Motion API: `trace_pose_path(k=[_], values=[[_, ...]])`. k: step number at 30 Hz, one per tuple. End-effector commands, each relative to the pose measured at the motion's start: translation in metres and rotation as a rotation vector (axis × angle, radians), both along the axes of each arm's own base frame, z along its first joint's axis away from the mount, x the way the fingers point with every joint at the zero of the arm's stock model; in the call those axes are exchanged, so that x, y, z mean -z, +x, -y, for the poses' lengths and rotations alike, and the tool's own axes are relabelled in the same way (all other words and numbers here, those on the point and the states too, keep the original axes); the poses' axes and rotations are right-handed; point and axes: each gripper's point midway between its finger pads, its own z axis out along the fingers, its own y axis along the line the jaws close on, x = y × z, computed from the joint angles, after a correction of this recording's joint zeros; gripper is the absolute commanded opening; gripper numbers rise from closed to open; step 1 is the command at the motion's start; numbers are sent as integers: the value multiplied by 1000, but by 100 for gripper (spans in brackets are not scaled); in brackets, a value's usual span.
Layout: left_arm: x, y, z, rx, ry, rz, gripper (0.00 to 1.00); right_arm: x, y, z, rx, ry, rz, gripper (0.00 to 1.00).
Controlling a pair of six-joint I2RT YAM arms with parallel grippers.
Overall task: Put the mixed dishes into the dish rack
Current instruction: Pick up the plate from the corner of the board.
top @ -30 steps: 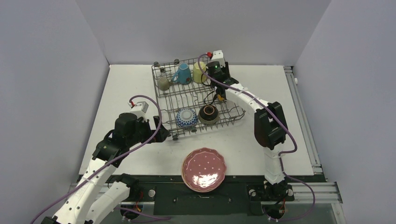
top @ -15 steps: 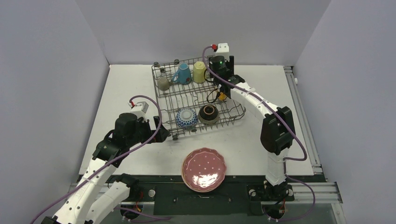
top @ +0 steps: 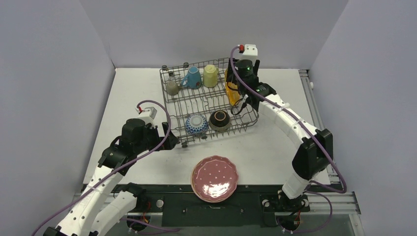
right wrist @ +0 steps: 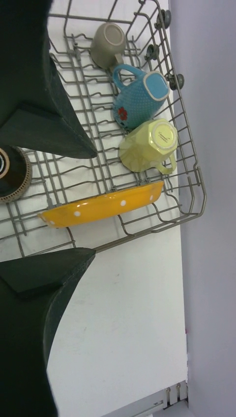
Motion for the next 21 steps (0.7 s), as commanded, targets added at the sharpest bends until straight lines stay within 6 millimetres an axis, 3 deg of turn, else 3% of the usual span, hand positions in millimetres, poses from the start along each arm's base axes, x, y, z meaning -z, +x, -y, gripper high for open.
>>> trace_pose_path(k=[1,11,21], values=[[-10,9,0,1,-5,54,96,-29,-26,6,-55,160,41,63],[-8,8,2,9,-9,48,96,-13,-91,21,-145,237,-39,63],[-3,8,9,34,-5,27,97,31,-155,29,-200,296,-182,61]])
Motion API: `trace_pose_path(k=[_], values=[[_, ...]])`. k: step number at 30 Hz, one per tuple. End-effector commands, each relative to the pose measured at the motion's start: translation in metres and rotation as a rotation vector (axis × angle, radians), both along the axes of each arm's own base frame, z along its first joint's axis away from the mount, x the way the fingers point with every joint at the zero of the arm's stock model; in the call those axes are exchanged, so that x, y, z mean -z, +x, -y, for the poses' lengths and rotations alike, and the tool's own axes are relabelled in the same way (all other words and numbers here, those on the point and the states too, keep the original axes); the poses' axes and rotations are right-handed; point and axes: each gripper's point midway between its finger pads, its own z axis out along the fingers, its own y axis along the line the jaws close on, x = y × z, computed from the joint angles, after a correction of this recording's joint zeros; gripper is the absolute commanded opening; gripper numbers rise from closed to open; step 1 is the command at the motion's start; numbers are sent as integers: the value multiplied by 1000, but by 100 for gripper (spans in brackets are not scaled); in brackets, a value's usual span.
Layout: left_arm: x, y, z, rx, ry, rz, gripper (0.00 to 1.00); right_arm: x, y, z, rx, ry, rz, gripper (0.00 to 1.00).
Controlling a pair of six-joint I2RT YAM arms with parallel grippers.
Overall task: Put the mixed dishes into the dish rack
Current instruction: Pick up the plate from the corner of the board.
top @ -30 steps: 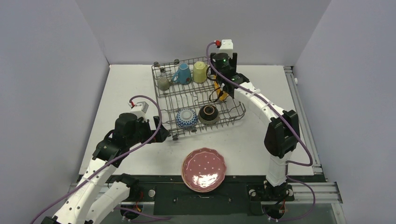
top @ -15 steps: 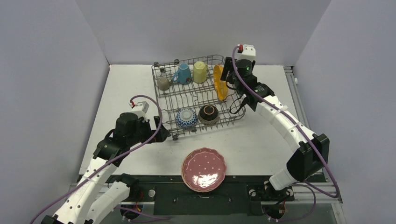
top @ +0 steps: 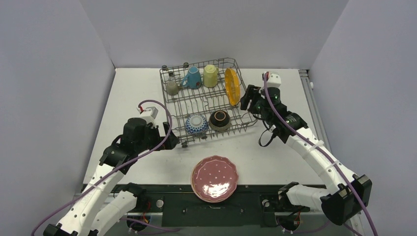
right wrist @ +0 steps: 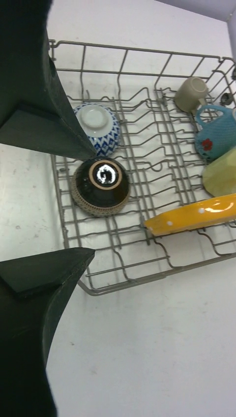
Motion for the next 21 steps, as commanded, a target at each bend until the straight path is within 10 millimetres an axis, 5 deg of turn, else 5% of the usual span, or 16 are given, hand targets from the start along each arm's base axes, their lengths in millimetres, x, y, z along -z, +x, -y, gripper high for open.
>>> trace_pose_path(k=[1,14,21], values=[[-6,5,12,45,-7,34,98,13,-32,-5,-57,56,-57,61],[-3,-30,63,177,-102,-56,85,70,-113,2,-141,121,-242,59],[19,-60,95,245,-155,-164,81,95,-142,-2,-180,166,-312,57]])
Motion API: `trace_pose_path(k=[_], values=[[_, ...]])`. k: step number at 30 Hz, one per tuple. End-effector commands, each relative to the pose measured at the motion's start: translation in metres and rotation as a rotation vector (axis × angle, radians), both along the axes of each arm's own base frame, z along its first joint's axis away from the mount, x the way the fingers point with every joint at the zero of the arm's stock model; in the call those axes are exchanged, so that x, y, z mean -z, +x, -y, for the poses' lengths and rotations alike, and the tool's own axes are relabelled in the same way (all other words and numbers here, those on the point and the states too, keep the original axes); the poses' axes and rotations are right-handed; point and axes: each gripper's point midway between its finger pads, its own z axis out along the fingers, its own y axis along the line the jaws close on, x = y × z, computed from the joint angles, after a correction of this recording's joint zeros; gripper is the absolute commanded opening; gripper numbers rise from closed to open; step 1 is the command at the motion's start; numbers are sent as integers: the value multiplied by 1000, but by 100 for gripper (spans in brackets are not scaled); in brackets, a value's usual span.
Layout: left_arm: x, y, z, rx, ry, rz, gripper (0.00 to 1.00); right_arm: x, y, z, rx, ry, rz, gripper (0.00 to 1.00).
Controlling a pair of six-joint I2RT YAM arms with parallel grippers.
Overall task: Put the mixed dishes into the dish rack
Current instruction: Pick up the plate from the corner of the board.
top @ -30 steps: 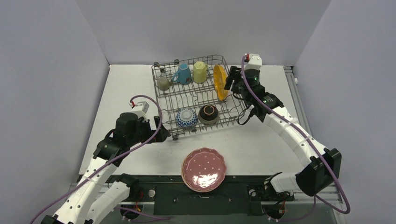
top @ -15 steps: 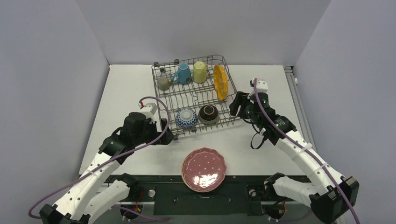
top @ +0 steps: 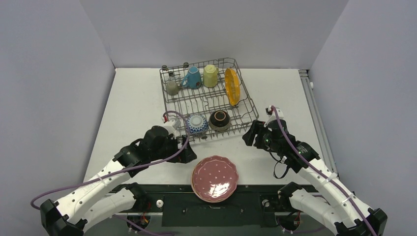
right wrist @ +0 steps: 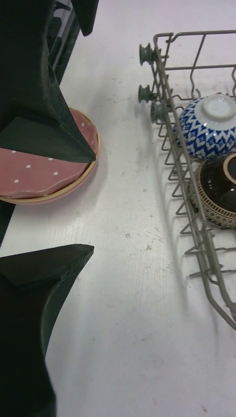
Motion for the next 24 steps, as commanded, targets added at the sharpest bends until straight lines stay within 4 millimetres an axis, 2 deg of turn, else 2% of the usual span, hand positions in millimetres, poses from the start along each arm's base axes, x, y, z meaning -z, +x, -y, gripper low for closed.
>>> trace_pose_path(k=[1,4,10,16,24], values=[[1,-15,28,29,-76,-48,81,10,-21,-10,-33,69,-49,57],[13,-31,42,69,-87,-84,81,22,-30,-15,-50,88,-78,56],[35,-48,53,84,-80,-139,81,41,-48,-27,-87,109,-122,55],[53,-61,57,85,-83,-188,81,46,-63,-40,-129,106,-133,54],[70,-69,59,83,-71,-224,81,52,-69,-46,-130,72,-136,51]])
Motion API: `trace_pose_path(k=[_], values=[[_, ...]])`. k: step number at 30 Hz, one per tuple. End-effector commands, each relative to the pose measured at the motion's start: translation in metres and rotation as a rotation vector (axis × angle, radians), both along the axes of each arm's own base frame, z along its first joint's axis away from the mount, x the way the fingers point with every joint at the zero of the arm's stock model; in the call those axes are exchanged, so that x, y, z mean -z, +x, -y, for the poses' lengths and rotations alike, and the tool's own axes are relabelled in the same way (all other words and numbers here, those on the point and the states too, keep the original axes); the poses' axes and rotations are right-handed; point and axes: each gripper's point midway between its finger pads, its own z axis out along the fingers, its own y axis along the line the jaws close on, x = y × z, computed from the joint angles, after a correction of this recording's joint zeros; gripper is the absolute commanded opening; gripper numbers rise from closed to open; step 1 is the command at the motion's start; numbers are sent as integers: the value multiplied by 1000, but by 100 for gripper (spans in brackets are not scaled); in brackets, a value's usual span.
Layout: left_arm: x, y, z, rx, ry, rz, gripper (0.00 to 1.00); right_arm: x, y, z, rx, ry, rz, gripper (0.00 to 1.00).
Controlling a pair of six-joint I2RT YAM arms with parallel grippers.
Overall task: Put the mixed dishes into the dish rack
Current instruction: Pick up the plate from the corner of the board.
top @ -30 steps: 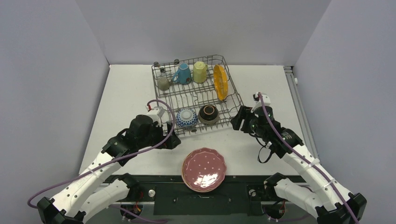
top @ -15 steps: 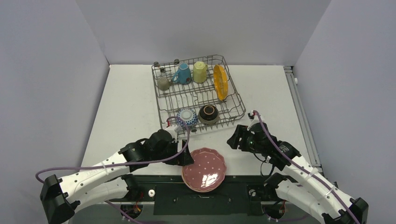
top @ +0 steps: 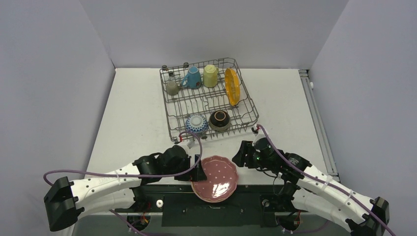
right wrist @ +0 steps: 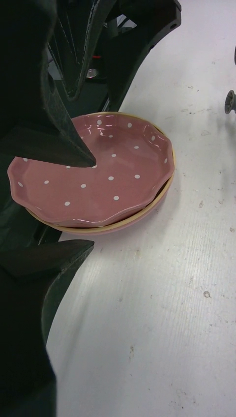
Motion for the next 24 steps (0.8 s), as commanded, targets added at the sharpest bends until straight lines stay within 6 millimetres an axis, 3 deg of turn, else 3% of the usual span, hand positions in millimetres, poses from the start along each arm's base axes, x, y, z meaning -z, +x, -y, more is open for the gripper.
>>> trace_pose_path(k=[1,24], values=[[-6,5,13,-16,-58,16,81,-4,9,-2,52,2,38,51],[20,1,7,-19,11,-10,81,21,-4,-17,22,-16,-24,45]])
